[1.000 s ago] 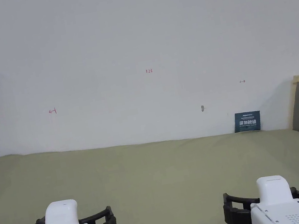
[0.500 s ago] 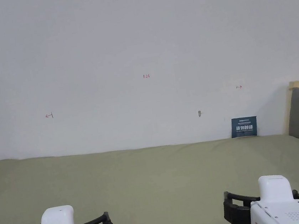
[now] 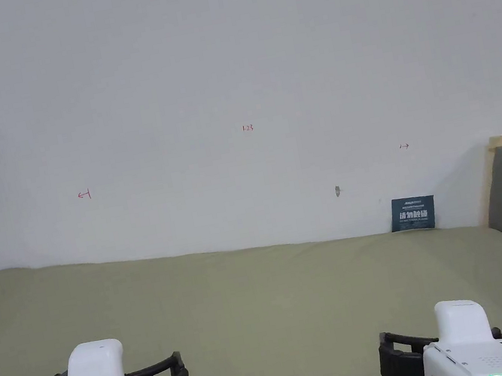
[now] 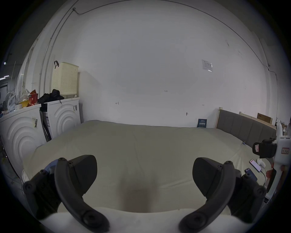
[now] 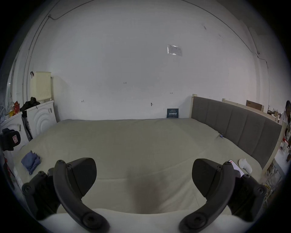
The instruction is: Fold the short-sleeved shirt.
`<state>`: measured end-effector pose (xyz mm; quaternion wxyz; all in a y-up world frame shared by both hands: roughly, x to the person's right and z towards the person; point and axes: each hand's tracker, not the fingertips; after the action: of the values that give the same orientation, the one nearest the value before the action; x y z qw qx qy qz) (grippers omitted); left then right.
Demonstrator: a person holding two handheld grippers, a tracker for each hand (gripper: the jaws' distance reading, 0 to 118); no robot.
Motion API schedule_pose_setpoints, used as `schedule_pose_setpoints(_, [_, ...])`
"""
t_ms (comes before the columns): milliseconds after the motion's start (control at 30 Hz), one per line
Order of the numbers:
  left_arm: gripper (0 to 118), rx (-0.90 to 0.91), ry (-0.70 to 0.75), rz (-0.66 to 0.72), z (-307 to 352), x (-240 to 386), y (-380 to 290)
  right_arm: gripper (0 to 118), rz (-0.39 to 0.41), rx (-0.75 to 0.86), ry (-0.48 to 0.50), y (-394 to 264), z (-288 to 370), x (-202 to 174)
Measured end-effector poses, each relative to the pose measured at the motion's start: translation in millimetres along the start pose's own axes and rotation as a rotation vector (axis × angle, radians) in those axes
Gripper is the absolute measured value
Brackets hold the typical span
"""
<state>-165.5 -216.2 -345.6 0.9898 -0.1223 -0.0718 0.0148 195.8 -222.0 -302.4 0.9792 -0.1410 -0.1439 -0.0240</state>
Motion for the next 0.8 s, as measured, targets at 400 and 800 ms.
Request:
schedule_pose_setpoints(400, [118, -0.022, 0.005, -0.002, -9.9, 3.9, 0.2, 118, -0.003, -0.081, -0.048, 7.7, -16.8, 4.0])
schedule_pose_setpoints(800, [118, -0.060, -0.003, 0.016, -12.0, 6.3, -1.5, 118, 0.005, -0.101, -0.027, 14.1, -10.8, -0.4])
